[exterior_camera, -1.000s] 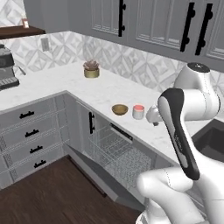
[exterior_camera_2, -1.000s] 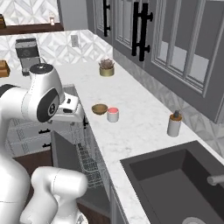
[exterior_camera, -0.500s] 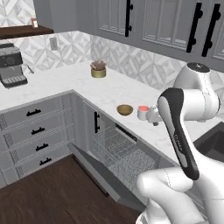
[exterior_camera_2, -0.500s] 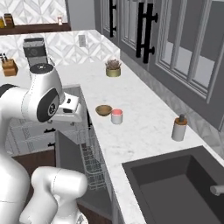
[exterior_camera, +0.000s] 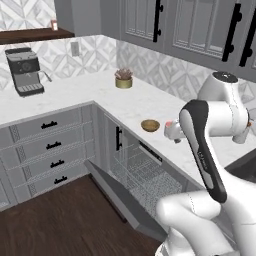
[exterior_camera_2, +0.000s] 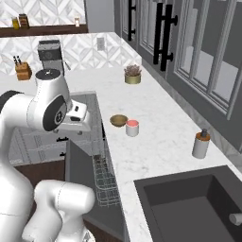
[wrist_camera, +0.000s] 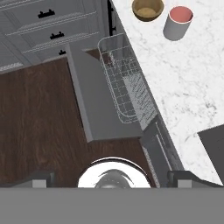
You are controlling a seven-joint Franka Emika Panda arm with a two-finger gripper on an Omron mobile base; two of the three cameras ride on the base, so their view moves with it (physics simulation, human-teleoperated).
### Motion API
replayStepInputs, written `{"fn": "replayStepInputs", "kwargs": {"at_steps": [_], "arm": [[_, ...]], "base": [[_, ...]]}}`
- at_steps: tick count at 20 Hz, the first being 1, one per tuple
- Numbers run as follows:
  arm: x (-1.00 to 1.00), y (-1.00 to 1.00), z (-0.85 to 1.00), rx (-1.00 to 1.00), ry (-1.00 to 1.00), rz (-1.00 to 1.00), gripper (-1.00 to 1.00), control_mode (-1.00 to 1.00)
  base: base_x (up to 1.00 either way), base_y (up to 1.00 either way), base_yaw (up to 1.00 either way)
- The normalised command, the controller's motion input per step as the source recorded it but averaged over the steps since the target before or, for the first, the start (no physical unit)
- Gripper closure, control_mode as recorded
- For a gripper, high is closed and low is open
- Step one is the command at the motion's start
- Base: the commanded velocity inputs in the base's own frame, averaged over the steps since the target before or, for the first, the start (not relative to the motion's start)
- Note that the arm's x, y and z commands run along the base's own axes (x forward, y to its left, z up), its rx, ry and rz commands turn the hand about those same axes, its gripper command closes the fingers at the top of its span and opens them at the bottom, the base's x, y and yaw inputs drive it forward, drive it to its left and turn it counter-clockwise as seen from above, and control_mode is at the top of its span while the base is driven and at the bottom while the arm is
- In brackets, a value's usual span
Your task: Pick up the cup and bowl from the counter, place them in the dishwasher, and close the dishwasher door.
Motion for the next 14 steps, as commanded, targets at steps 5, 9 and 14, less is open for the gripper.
{"fn": "replayStepInputs", "kwargs": {"at_steps": [5,9,14], "arm": [[0.61,-0.04,-0.16,0.00,0.01,0.00,-1.00,-1.00],[1.00,-0.09,-0.50,0.00,0.01,0.00,-1.00,-1.00],[0.99,-0.04,-0.32,0.00,0.02,0.00,-1.00,-1.00]], "base": [[0.00,0.00,0.00],[0.00,0.00,0.00],[0.00,0.00,0.00]]}}
